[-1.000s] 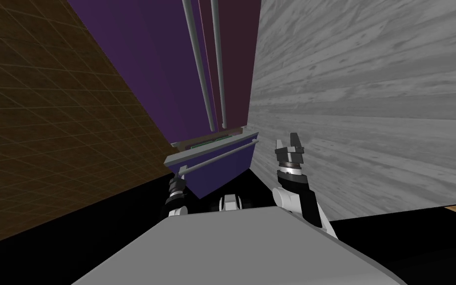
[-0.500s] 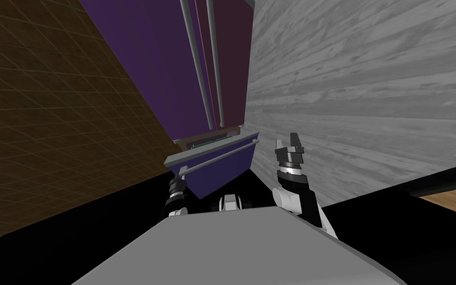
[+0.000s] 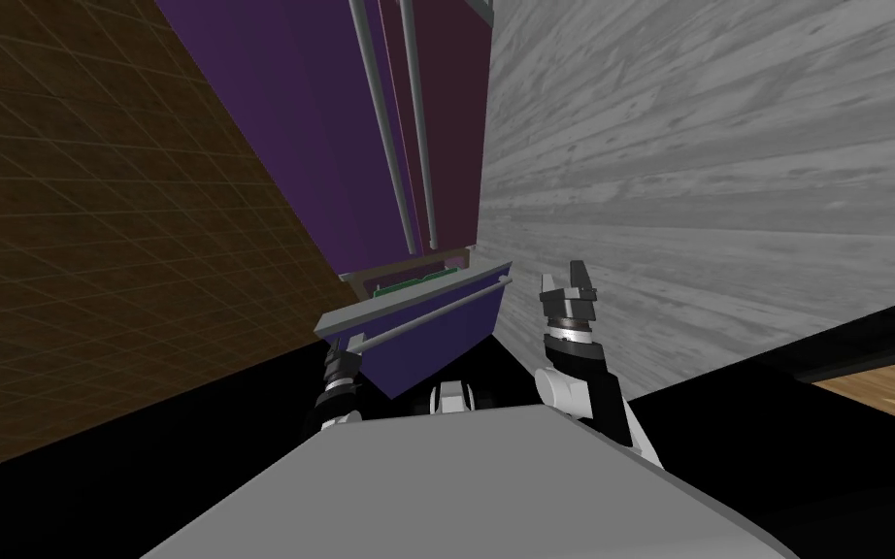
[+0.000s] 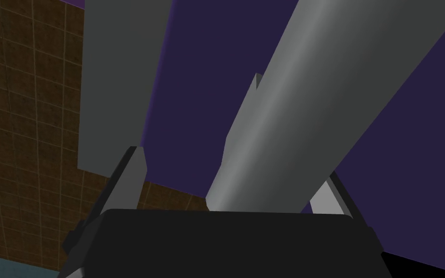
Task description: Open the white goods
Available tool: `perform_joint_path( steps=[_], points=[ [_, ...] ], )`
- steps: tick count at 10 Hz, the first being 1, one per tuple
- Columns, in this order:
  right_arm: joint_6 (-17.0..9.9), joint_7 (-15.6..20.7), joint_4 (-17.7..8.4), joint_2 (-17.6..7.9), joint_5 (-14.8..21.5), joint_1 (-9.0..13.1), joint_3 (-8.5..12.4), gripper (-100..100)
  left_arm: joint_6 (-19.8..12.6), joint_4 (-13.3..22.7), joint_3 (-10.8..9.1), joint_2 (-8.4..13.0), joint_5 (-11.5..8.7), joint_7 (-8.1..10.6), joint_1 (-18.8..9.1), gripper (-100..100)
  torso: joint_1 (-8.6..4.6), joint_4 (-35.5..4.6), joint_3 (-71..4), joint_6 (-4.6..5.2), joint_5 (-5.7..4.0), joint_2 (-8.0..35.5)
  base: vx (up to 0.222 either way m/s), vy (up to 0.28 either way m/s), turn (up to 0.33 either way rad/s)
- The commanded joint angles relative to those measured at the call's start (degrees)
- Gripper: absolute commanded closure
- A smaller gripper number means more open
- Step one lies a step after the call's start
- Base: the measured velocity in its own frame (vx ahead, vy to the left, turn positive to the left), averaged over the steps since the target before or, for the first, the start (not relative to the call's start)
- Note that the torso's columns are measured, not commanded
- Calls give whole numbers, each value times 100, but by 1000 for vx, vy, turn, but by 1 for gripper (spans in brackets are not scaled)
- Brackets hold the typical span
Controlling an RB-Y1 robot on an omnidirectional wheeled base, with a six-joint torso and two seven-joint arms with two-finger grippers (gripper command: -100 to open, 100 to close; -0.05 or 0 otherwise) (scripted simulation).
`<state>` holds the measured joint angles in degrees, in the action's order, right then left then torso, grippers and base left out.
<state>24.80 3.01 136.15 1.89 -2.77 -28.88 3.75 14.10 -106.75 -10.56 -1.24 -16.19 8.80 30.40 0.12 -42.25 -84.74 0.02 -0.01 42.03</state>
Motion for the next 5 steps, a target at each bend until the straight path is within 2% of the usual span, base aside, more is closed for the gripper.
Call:
perform_joint_path(
  steps=[1,3,5],
  points=[
    [0,0,0,0,0,0,0,0,-240,-442,-31,-3,-55,15,214,-100,-9,-4,16,-2,1,24,35,3,-19],
    [0,0,0,0,0,1,0,0,-335,-607,-45,-3,-77,21,295,-100,-30,-22,32,-8,-17,57,20,-6,-7],
    [0,0,0,0,0,1,0,0,-526,-936,-73,-4,-121,32,456,-100,-45,-40,34,-10,-37,70,10,-11,-13]
  ],
)
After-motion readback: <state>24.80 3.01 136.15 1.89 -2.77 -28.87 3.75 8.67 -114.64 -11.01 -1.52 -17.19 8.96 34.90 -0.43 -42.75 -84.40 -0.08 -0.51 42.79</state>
